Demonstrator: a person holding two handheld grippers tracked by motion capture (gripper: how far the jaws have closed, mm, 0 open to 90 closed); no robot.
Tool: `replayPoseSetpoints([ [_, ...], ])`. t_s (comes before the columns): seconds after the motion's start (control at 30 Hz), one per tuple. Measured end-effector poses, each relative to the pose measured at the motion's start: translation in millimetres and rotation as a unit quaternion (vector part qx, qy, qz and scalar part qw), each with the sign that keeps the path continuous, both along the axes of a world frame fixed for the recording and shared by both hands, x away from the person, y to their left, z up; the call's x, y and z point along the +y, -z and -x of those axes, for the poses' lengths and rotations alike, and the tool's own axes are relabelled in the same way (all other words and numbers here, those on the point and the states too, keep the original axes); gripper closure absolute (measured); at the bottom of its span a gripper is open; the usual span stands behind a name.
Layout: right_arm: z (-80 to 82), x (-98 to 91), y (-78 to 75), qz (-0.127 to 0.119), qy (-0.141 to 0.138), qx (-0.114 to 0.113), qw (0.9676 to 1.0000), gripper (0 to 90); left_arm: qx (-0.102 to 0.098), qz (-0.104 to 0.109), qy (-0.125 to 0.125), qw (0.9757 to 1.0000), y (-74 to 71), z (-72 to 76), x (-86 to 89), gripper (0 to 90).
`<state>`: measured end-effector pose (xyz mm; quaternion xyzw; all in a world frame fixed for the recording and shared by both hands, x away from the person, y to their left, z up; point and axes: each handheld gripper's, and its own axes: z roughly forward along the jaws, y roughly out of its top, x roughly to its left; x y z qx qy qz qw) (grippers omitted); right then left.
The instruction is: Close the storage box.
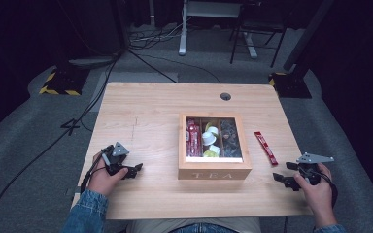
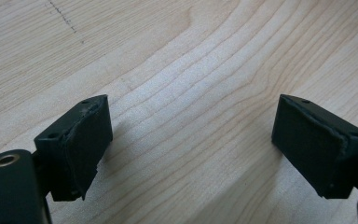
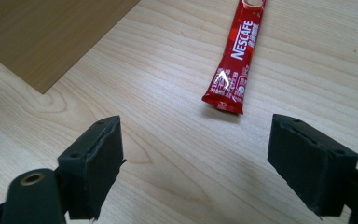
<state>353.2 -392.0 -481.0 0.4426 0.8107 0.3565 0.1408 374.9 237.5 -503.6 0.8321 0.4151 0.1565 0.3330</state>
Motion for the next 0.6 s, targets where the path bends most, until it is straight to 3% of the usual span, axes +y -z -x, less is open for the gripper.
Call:
replayPoseSetpoints([
  [0.23, 5.1, -2.7, 13.8, -0.012, 0.018, -0.015, 0.9997, 16.1, 0.002, 0.001, -0.001, 1.0, 0.1, -0.1, -0.4, 12.4],
  [0.3, 6.4, -4.1, 17.7, -0.01, 0.019, -0.009, 0.9997, 15.5, 0.001, 0.001, -0.001, 1.0, 0.2, -0.1, -0.5, 12.4],
  [0.33, 7.6, -4.6, 19.3, -0.01, 0.018, -0.017, 0.9996, 15.5, 0.002, 0.002, -0.001, 1.0, 0.2, -0.2, -0.5, 12.3],
  [0.5, 9.2, -4.2, 22.7, 0.024, -0.009, -0.043, 0.9988, 14.2, 0.001, 0.0, -0.002, 1.0, 0.2, -0.7, -0.8, 11.8],
  [0.6, 9.3, -4.0, 22.7, 0.025, -0.009, -0.044, 0.9987, 14.1, 0.002, 0.001, -0.003, 1.0, 0.3, -0.8, -1.1, 11.6],
])
